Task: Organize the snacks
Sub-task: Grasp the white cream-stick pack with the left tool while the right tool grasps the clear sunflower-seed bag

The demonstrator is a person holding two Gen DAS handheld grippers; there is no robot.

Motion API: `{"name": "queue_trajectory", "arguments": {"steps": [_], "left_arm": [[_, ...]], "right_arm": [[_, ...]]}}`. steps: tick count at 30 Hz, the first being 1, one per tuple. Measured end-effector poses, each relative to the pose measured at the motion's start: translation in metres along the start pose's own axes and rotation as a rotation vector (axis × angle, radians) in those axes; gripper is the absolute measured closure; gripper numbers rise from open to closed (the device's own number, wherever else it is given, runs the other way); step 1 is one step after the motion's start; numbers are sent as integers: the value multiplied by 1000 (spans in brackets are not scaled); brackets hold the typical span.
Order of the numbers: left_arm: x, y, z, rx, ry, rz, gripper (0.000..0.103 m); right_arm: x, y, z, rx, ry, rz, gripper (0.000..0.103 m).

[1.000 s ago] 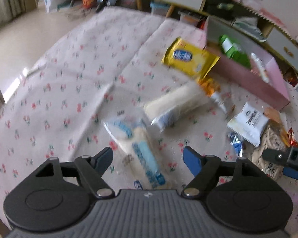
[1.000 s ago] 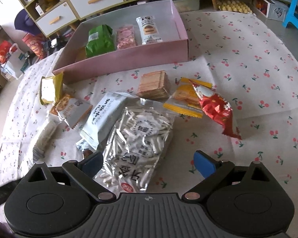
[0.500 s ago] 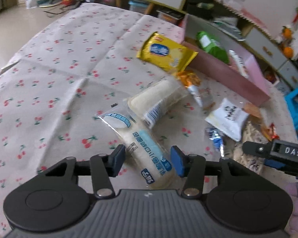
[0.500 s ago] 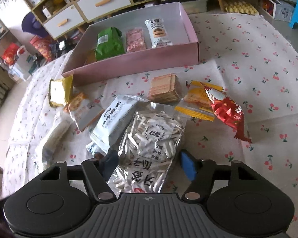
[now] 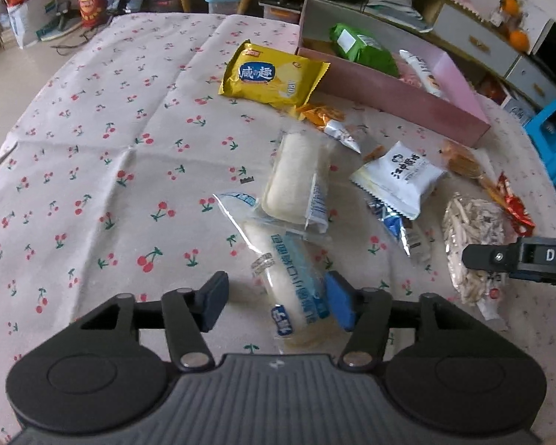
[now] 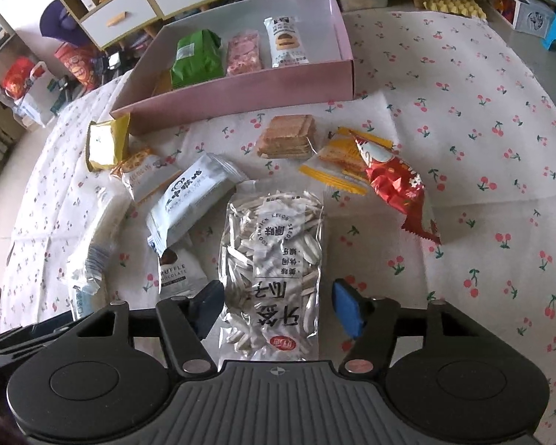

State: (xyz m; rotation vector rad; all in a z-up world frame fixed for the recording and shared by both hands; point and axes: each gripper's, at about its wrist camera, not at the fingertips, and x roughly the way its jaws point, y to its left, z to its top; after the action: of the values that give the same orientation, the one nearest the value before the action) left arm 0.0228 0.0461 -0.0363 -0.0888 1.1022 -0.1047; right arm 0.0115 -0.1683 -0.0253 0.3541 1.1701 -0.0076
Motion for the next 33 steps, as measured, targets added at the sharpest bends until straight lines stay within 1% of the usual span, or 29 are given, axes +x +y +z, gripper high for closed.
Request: {"name": "queue_trajectory", "arguments": {"steps": [2,3,5,6,8,10,13,15,17,19,20,21,23,24,25,26,27,30,31,33], "left_arm": [[-1,0,-1,7,-7,15,44],[0,-1,-1,13,-11,18,46],[0,-3,0,37,-17,11,57],[0,-4,1,51,-21,-3,67],[-1,-4,3,56,-16,-16,70],[-1,1,5,26,-2,-40,73],[-5,12,6,-47,13,-84,76],[-10,17,7,-73,3,-102,78],[-16,21,8,-100,-7,-117,79],[-20,25,10,-127,-13,-127,80],[-21,27,11,-139,-11,-132,80],[-22,28,11,-153,-7,-140,80],[-24,31,12,-176,0,-158,80],[-26,32,13,-183,0,-161,80],[-27,32,13,-186,-3,-162,81],[-28,31,13,-187,-8,-164,81],[-29,31,13,-188,-13,-165,81],[-33,32,12,-187,-24,-168,81],[-33,33,12,-184,-22,-169,81],[-32,34,10,-178,-19,-161,81]], "right_arm": [[2,0,0,2,-7,9,38],[3,1,-1,2,-11,12,37],[5,3,-3,-10,-30,21,36],[6,4,-3,-20,-42,25,37],[6,3,-3,-25,-53,30,38],[6,1,-2,-5,-50,37,38],[0,-2,0,34,-51,48,48],[-7,-4,2,50,-62,69,58],[-14,-6,5,61,-75,90,65],[-18,-7,7,66,-67,86,69],[-18,-8,8,68,-61,78,68],[-17,-8,8,66,-54,77,64],[-15,-9,7,72,-38,67,62],[-14,-9,7,82,-32,73,53],[-12,-10,7,96,-25,80,47],[-11,-9,7,109,-22,83,38],[-9,-9,7,119,-24,85,36],[-3,-5,8,137,-21,91,35],[0,-4,9,147,-18,90,32],[6,0,10,155,-17,68,29]]}}
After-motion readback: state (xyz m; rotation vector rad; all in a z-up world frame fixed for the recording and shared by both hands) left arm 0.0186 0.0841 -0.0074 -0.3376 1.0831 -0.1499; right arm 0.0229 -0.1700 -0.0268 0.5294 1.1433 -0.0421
